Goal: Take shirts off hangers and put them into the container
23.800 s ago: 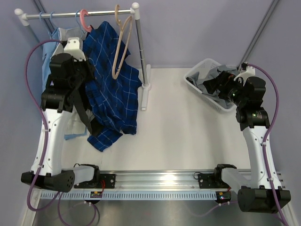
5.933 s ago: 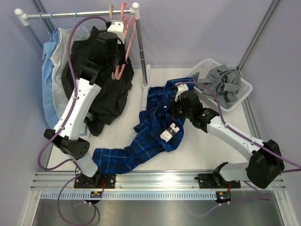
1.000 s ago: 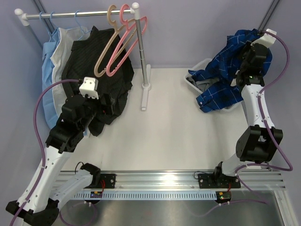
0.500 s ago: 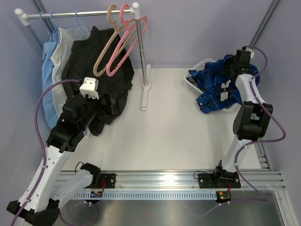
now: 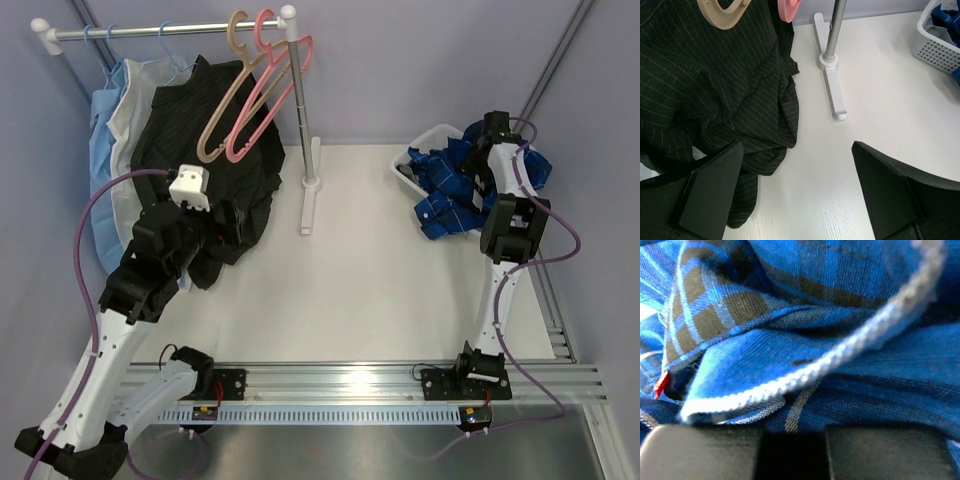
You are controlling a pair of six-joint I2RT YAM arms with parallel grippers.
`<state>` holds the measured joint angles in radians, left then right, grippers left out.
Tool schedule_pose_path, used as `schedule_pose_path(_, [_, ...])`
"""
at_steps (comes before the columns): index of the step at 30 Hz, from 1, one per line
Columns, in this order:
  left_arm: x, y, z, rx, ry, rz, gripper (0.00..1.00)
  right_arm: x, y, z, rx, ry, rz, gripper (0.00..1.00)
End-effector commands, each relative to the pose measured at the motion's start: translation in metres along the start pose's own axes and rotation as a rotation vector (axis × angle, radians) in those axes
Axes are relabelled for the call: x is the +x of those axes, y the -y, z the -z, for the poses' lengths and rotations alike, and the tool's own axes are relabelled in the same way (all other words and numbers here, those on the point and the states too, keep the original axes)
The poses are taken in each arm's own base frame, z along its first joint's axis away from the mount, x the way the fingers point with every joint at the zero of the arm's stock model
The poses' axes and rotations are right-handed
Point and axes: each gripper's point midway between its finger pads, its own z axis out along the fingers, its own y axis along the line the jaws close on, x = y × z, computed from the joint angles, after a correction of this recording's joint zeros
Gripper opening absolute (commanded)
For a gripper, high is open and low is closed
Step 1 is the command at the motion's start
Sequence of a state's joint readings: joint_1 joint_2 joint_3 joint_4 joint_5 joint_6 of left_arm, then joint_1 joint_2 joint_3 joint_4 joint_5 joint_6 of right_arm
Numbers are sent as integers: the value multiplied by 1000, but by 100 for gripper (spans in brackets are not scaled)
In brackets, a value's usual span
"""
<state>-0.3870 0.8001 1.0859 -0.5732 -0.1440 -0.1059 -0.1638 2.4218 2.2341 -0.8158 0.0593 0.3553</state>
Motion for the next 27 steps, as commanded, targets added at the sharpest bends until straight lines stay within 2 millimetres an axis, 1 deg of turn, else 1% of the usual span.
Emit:
schedule_pose_path(1, [-15, 4, 1, 25, 63, 21, 96, 45, 14, 12, 42, -168, 54, 15])
schedule_pose_path(2, [-15, 4, 1, 25, 65, 21, 96, 19, 3, 37, -3, -65, 56, 17])
schedule_pose_path(3, [-16, 5, 1, 27, 68, 22, 96, 10, -2, 50, -23, -21, 65, 20])
schedule_pose_path(4, [-16, 5, 1, 29, 68, 23, 96, 10, -2, 60, -38, -5, 70, 31])
schedule_pose_path(5, [-16, 5, 0, 30, 66, 24, 96, -14, -11, 95, -83, 95, 70, 37])
schedule_pose_path(6, [-16, 6, 0, 32, 66, 24, 96, -21, -14, 108, -101, 128, 78, 41])
schedule_pose_path(7, [-16, 6, 1, 35, 67, 26, 96, -27, -16, 124, -115, 158, 81, 49])
schedule_pose_path(8, [-17, 5, 1, 32, 70, 27, 96, -35, -19, 138, -128, 195, 82, 52])
schedule_pose_path(9, [-18, 5, 2, 31, 73, 28, 96, -46, -21, 165, -147, 254, 87, 55])
schedule_pose_path(10, [-18, 4, 3, 30, 75, 30, 96, -47, -22, 174, -151, 274, 89, 58])
schedule_pose_path(11, [-18, 3, 3, 27, 75, 31, 96, -58, -25, 197, -174, 337, 89, 63])
schedule_pose_path(12, [-19, 3, 3, 26, 80, 32, 96, -60, -25, 203, -180, 357, 94, 65])
schedule_pose_path(13, [-19, 3, 4, 26, 81, 32, 96, -55, -26, 205, -190, 355, 98, 66])
schedule_pose_path(14, [-20, 3, 4, 26, 83, 33, 96, -60, -28, 220, -209, 394, 101, 69])
schedule_pose_path(15, [-19, 3, 4, 28, 83, 32, 96, -60, -28, 224, -216, 403, 104, 69])
schedule_pose_path(16, [-20, 3, 4, 30, 85, 34, 96, -54, -26, 225, -205, 399, 105, 70])
schedule_pose_path(17, [-19, 4, 4, 31, 82, 35, 96, -48, -30, 228, -210, 399, 117, 70])
schedule_pose_path(18, [-21, 4, 5, 33, 88, 36, 96, -37, -28, 234, -196, 401, 125, 70])
schedule_pose_path(19, [-20, 4, 5, 35, 85, 36, 96, -29, -30, 238, -190, 405, 135, 70])
schedule_pose_path(20, [-21, 4, 6, 33, 88, 36, 96, -16, -46, 254, -220, 430, 161, 70])
schedule_pose_path(21, [-21, 4, 6, 33, 88, 36, 96, -8, -41, 252, -171, 439, 154, 70])
schedule_pose_path(22, [-21, 4, 7, 34, 91, 37, 96, 21, -41, 238, -132, 395, 168, 71])
schedule_pose_path(23, [-22, 3, 7, 33, 93, 39, 96, 37, -51, 245, -147, 407, 173, 73])
schedule_pose_path(24, [-22, 3, 7, 34, 95, 39, 96, 46, -47, 240, -114, 413, 153, 74])
schedule_pose_path(25, [-23, 4, 8, 40, 101, 41, 96, 73, -37, 221, -78, 362, 157, 79])
schedule_pose_path(26, [-22, 5, 9, 43, 99, 41, 96, 79, -38, 223, -97, 380, 135, 80])
schedule_pose_path(27, [-22, 6, 9, 49, 101, 44, 96, 104, -31, 207, -79, 337, 123, 81])
